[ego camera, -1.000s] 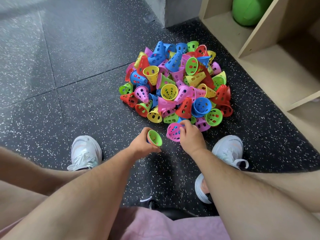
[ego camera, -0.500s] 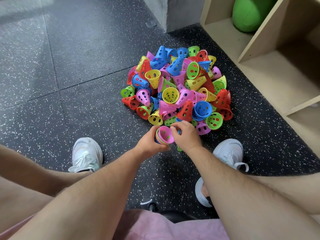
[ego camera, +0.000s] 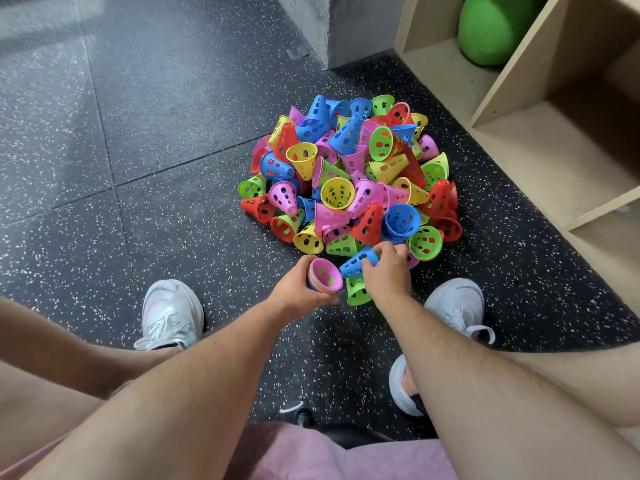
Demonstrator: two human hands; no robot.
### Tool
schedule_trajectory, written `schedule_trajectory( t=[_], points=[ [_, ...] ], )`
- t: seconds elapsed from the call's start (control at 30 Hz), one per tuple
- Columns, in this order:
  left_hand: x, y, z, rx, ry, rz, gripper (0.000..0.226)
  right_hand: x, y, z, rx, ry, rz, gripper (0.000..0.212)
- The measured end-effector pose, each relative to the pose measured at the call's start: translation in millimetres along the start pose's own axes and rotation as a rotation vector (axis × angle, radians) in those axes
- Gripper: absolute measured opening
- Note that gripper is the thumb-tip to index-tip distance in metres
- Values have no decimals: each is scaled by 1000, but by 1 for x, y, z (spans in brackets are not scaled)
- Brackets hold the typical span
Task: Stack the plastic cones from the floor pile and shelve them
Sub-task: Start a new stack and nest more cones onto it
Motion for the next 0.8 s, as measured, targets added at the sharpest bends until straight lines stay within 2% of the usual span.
schedule_trajectory(
  t=[0.2,0.27,0.37,0.43,0.63,0.8],
  points=[
    [-2,1,4,-14,-15,-29,71,9,-2,-3,33,-93,80,13],
    [-4,1,6,-25,-22,-43,68,11,0,1,-13,-87,88,13],
    [-7,1,11,-51,-42,-66,66,13,3,11,-111,-48,86,27],
    [-9,2,13,-62,-52,-83,66,11,5,19,-158,-43,69,30],
    [-14,-1,23,-102,-75,-132,69,0,8,45,-337,-68,-11,21],
    [-16,-2,24,-108,-33,-144,66,7,9,59,-445,-78,36,12]
  ],
)
Point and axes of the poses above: each hand's wrist, its own y-axis away from the middle knuckle, its own x-axis out of the palm, z = x × y, the point moved 5 cm from there along -y, towards the middle knuckle, and after that the axes turned 12 degrees about -x, right-handed, at the moved point
